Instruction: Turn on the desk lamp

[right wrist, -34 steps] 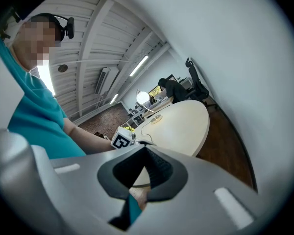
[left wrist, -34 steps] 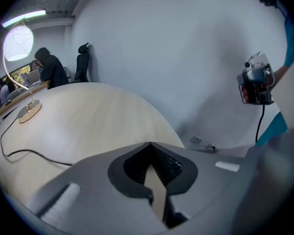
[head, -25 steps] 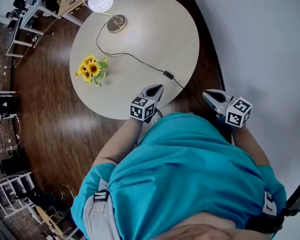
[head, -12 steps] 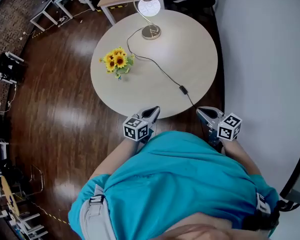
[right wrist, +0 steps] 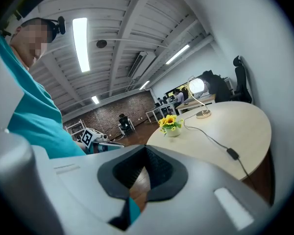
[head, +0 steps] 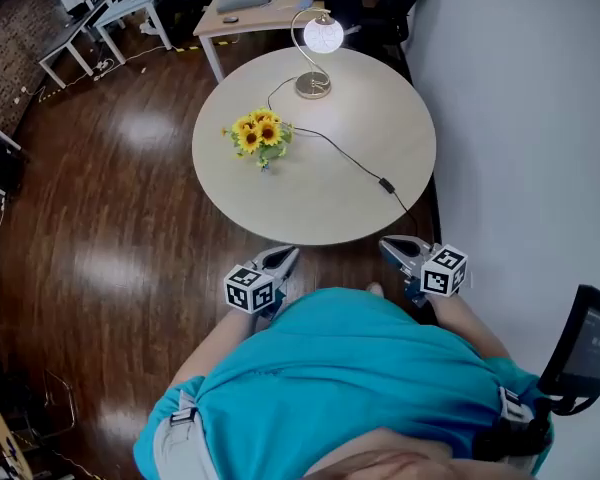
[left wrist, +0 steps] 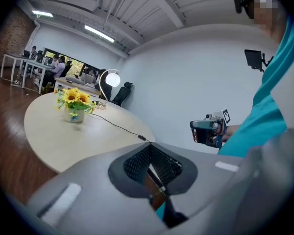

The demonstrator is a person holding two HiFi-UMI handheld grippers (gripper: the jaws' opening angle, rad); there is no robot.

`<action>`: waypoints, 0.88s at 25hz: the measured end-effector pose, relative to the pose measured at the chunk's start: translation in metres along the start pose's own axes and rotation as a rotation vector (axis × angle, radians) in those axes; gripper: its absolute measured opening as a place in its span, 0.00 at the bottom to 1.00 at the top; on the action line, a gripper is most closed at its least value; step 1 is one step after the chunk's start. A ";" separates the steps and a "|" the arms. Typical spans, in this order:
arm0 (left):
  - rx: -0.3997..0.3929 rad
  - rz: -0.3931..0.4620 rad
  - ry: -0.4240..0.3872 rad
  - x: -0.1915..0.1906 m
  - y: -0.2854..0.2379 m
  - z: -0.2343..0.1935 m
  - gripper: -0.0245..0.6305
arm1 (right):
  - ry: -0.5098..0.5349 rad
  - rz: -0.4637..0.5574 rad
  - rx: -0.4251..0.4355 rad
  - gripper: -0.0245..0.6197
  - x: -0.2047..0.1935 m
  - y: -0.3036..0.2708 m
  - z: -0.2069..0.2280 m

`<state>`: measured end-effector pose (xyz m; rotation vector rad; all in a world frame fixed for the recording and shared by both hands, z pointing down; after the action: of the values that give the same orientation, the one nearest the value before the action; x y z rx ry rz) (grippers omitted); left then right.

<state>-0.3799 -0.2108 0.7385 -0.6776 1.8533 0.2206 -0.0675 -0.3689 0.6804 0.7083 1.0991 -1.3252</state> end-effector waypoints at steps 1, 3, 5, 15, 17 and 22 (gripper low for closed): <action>-0.002 0.003 0.019 -0.004 0.012 -0.006 0.07 | -0.001 -0.007 -0.003 0.04 -0.004 -0.005 -0.010; -0.009 0.012 0.055 -0.010 0.028 -0.007 0.07 | 0.008 -0.028 -0.008 0.04 -0.007 -0.005 -0.033; -0.036 0.017 0.068 -0.013 0.034 0.005 0.07 | 0.012 -0.040 -0.026 0.04 -0.007 0.008 -0.052; -0.117 0.052 -0.008 -0.001 0.020 0.138 0.07 | 0.014 -0.031 -0.031 0.04 -0.016 0.117 -0.090; -0.108 0.056 0.014 -0.018 0.012 0.177 0.07 | 0.002 -0.050 -0.022 0.04 -0.032 0.154 -0.093; -0.113 0.031 0.119 -0.072 -0.021 0.256 0.07 | -0.031 -0.102 -0.001 0.04 -0.074 0.227 -0.092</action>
<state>-0.1466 -0.0859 0.7086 -0.7544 1.9775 0.3125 0.1408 -0.2195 0.6745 0.6361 1.1230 -1.4173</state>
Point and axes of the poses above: the fingertips, and each gripper's own axes: y backward along the fingers, z to its right, x out of its top, the point moved 10 cm from there along y, backward along the fingers, and after that the axes turned 9 degrees about -x, right-handed, at the moved point
